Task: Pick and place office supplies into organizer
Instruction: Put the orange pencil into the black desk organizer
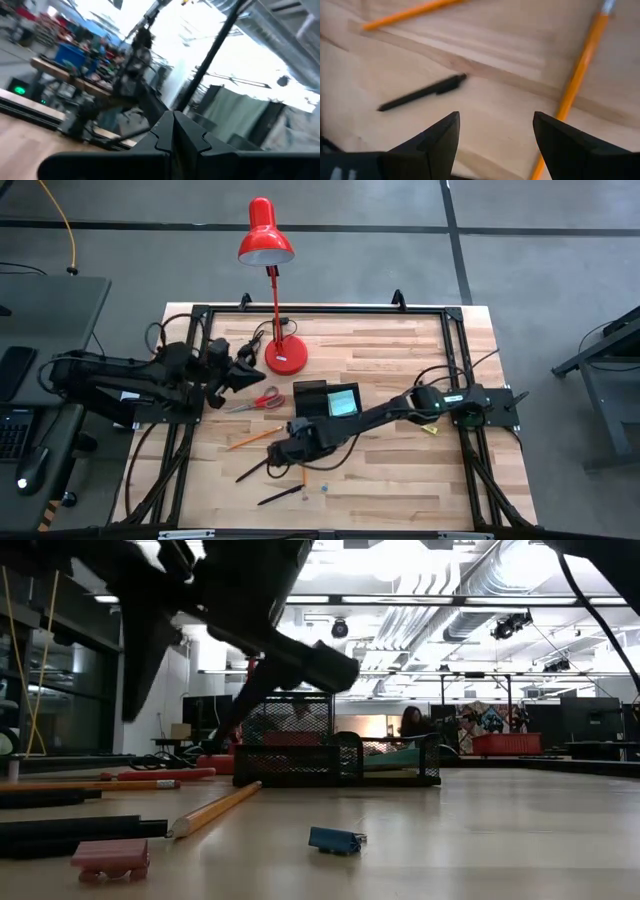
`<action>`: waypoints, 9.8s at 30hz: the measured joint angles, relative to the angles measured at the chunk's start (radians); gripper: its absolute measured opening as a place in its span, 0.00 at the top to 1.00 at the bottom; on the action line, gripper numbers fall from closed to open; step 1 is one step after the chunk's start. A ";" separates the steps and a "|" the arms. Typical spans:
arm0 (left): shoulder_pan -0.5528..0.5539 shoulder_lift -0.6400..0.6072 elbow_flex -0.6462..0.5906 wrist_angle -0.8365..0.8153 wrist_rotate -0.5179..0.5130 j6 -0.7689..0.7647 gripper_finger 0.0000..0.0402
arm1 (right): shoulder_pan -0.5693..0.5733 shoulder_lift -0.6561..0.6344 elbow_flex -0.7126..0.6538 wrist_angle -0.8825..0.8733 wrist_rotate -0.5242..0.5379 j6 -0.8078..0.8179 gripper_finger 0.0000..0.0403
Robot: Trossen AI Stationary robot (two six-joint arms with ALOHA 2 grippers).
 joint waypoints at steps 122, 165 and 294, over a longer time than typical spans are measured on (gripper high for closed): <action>0.000 -0.073 0.000 -0.157 0.024 -0.006 0.51 | 0.041 -0.334 0.100 -0.395 0.340 -0.588 1.00; -0.001 -0.013 0.000 0.074 -0.045 0.009 0.61 | -0.059 -0.530 -0.862 1.541 0.285 -0.747 1.00; 0.156 0.620 0.000 0.213 -0.186 0.437 0.98 | 0.339 -0.615 -0.859 0.674 0.582 -0.076 0.50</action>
